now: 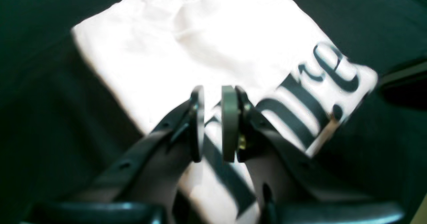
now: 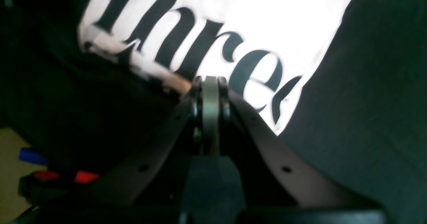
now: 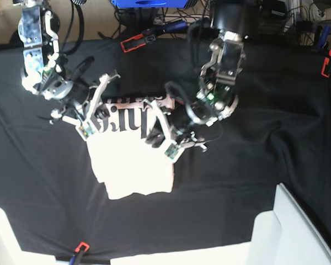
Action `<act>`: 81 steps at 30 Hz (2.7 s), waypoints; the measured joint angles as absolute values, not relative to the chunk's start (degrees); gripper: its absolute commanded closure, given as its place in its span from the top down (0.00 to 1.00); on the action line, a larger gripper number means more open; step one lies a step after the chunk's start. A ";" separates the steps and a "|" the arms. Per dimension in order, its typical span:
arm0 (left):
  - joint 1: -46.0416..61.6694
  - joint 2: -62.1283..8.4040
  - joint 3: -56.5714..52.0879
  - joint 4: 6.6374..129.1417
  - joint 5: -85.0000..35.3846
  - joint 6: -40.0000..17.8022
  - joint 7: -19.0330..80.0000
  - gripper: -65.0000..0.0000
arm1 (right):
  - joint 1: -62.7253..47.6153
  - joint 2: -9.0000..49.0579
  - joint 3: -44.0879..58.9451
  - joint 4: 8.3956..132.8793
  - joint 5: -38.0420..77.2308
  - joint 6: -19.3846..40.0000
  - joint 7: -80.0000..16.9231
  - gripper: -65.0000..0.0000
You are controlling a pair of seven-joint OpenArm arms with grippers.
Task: Fold the T-shirt properly
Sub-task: 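Grasp the collar edge of the folded shirt with both grippers, then fold the grasped edge over toward the hem with both grippers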
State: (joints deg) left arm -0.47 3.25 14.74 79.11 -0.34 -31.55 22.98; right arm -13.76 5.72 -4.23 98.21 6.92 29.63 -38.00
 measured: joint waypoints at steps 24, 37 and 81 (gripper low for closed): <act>-3.46 -0.14 14.28 61.89 -0.51 -31.51 15.14 0.11 | -6.07 4.32 -4.29 79.44 7.03 32.12 -35.35 0.00; -7.25 2.28 10.66 69.17 -0.47 -31.48 16.21 0.11 | -0.51 4.45 -4.25 90.19 6.46 32.47 -44.71 0.00; -22.11 6.31 11.03 45.89 -0.43 -25.41 6.72 0.11 | 18.65 5.96 -4.64 57.45 6.52 32.42 -33.89 0.00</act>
